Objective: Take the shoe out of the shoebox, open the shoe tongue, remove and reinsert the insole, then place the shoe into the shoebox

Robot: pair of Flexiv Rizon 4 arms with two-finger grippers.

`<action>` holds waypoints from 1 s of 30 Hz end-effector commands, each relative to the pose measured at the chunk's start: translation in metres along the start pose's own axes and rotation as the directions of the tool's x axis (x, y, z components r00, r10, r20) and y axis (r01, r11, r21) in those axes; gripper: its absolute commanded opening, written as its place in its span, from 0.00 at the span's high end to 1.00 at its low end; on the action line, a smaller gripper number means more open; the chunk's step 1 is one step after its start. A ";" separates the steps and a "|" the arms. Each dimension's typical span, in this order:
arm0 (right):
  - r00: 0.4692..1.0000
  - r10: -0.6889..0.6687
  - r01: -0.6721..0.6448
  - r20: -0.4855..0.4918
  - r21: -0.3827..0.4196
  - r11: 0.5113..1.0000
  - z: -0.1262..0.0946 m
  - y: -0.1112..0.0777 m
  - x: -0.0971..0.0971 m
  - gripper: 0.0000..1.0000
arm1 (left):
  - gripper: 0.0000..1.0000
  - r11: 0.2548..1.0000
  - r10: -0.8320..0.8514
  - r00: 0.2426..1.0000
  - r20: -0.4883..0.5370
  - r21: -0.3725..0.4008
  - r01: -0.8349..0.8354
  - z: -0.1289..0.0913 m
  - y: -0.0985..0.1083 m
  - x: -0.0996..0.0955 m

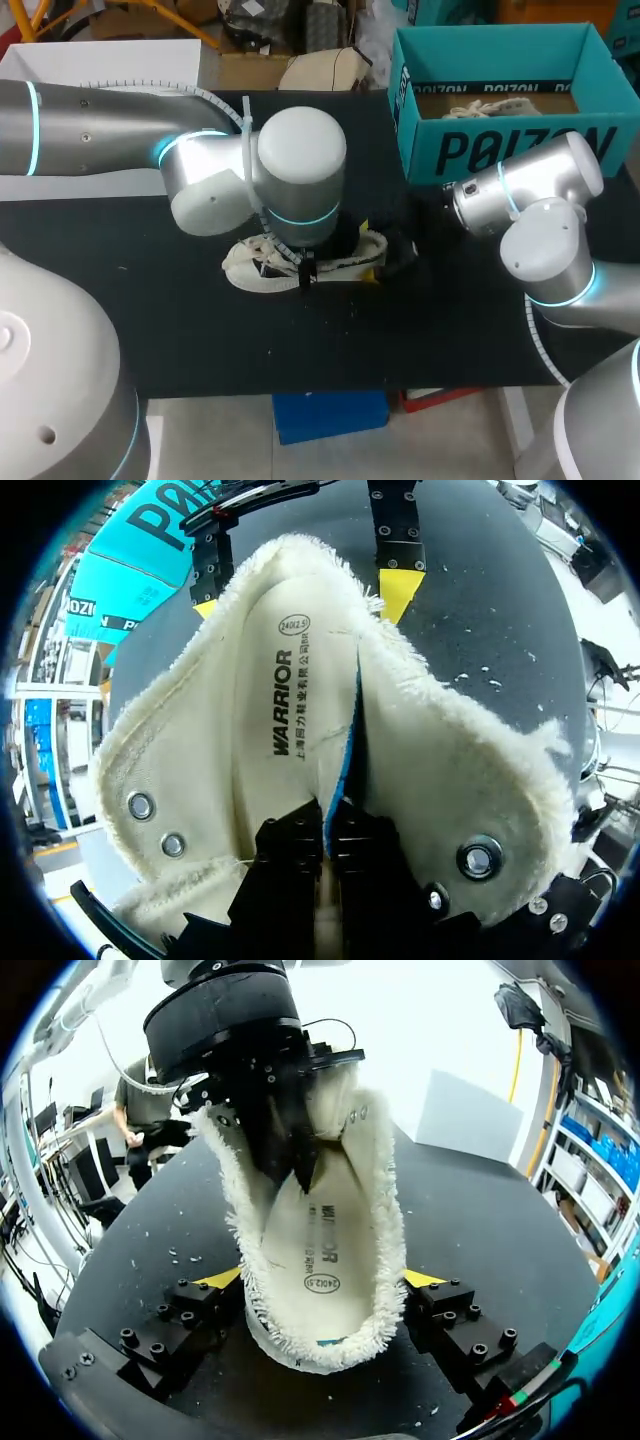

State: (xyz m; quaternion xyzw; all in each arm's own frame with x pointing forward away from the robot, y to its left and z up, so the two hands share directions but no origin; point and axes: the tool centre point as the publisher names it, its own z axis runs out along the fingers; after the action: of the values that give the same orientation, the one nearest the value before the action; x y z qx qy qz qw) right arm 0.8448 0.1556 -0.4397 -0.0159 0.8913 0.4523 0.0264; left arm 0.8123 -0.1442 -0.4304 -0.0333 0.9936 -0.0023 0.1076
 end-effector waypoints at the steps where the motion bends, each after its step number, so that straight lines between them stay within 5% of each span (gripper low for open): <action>1: 1.000 0.001 -0.001 0.001 0.000 1.000 -0.001 -0.004 -0.004 1.00 | 1.00 0.994 0.022 0.989 -0.147 0.110 -0.006 0.013 0.009 0.012; 13: 1.000 0.001 -0.001 0.001 0.000 1.000 -0.001 -0.004 -0.004 1.00 | 1.00 0.977 0.044 0.971 -0.234 0.212 0.007 -0.020 0.000 0.010; 30: 1.000 0.001 -0.001 0.001 0.000 1.000 -0.001 -0.004 -0.004 1.00 | 1.00 0.972 0.026 0.980 -0.198 0.233 0.022 -0.051 0.004 0.001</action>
State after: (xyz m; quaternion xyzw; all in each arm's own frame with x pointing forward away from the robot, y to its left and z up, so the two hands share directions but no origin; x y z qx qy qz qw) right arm 0.8437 0.1591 -0.4355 -0.0163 0.8907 0.4536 0.0261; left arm 0.8083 -0.1493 -0.3913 -0.0188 0.9926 -0.1196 0.0060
